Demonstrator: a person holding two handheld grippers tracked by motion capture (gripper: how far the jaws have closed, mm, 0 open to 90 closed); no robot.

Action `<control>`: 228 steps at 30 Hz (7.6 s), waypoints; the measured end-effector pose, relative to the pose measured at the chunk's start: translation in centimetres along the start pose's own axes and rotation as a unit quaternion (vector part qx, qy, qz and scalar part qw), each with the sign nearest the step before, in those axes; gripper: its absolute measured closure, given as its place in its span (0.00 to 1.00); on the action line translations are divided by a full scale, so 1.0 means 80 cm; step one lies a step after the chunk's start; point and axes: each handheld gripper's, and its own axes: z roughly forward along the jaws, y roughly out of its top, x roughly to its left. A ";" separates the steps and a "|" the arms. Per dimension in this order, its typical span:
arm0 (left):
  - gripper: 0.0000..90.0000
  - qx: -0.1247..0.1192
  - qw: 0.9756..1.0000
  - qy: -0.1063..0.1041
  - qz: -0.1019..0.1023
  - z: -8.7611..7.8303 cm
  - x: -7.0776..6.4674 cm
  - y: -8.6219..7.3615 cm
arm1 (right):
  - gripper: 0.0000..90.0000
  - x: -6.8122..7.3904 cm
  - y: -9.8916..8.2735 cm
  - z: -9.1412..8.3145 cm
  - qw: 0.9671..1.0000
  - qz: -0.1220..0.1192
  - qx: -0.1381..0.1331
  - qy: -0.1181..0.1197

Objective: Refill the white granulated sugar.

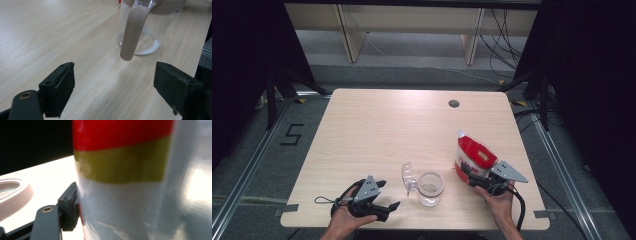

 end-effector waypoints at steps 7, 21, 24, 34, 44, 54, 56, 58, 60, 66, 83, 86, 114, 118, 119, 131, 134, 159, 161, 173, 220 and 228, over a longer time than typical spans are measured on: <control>0.19 -0.001 1.000 -0.001 0.006 0.000 0.000 0.000 | 0.37 -0.003 0.000 0.001 1.000 0.002 0.004 -0.001; 0.19 -0.001 1.000 -0.001 0.006 0.000 0.000 0.000 | 0.47 0.000 -0.004 0.003 1.000 0.006 0.019 0.016; 0.19 0.004 1.000 0.001 0.011 -0.001 0.000 0.000 | 0.48 -0.001 -0.003 0.003 1.000 -0.010 0.022 0.005; 0.19 -0.004 1.000 -0.001 0.003 0.001 -0.002 0.000 | 0.50 0.002 -0.002 0.002 1.000 0.004 0.026 0.009; 0.19 -0.002 1.000 -0.004 0.008 0.000 -0.001 0.000 | 0.53 0.004 0.001 0.002 1.000 -0.010 0.021 0.011; 0.19 0.004 1.000 0.003 0.010 -0.003 0.002 0.000 | 0.54 0.008 0.008 -0.008 0.997 -0.065 0.041 0.003; 0.19 -0.002 1.000 -0.001 0.009 -0.003 0.003 0.000 | 0.54 0.007 0.010 -0.008 0.994 -0.098 0.040 -0.003; 0.19 -0.001 1.000 -0.002 0.004 -0.003 0.003 0.000 | 0.54 0.010 0.013 -0.010 0.992 -0.120 0.044 -0.008; 0.19 0.000 1.000 -0.001 0.007 -0.003 0.002 0.000 | 0.54 0.015 0.015 -0.013 0.990 -0.131 0.056 -0.020; 0.19 -0.001 1.000 -0.005 0.007 -0.002 0.002 0.000 | 0.54 0.024 0.024 -0.016 0.980 -0.189 0.062 -0.029; 0.19 -0.003 1.000 -0.002 0.021 -0.005 0.004 0.002 | 0.55 0.055 0.060 -0.045 0.915 -0.391 0.066 -0.071; 0.19 -0.001 1.000 -0.002 0.019 -0.005 0.004 0.002 | 0.55 0.060 0.063 -0.049 0.901 -0.421 0.069 -0.073; 0.19 -0.004 1.000 0.004 0.006 -0.007 0.003 0.002 | 0.56 0.093 0.062 -0.059 0.800 -0.588 0.101 -0.062; 0.19 -0.005 1.000 0.001 0.006 -0.006 0.003 0.002 | 0.56 0.095 0.063 -0.059 0.782 -0.610 0.107 -0.064; 0.19 -0.005 1.000 0.001 0.006 -0.006 0.003 0.002 | 0.56 0.096 0.062 -0.059 0.784 -0.609 0.099 -0.062; 0.19 -0.003 1.000 0.003 0.005 -0.006 0.003 0.002 | 0.56 0.109 0.060 -0.058 0.723 -0.677 0.123 -0.056; 0.19 -0.002 1.000 0.002 0.010 -0.006 0.003 0.002 | 0.56 0.111 0.063 -0.058 0.705 -0.696 0.120 -0.056; 0.19 0.003 1.000 0.002 0.012 -0.004 0.003 0.001 | 0.57 0.117 0.064 -0.057 0.626 -0.766 0.132 -0.053; 0.19 0.001 1.000 0.000 0.010 -0.003 0.002 0.001 | 0.57 0.117 0.065 -0.058 0.626 -0.765 0.145 -0.056; 0.19 0.001 1.000 -0.001 0.010 -0.003 0.002 0.001 | 0.58 0.119 0.066 -0.056 0.602 -0.782 0.151 -0.052; 0.19 0.000 1.000 -0.001 0.009 -0.001 0.003 0.000 | 0.59 0.119 0.069 -0.054 0.566 -0.807 0.157 -0.054; 0.19 -0.001 1.000 0.000 0.008 -0.001 0.003 0.000 | 0.59 0.118 0.070 -0.056 0.570 -0.805 0.155 -0.058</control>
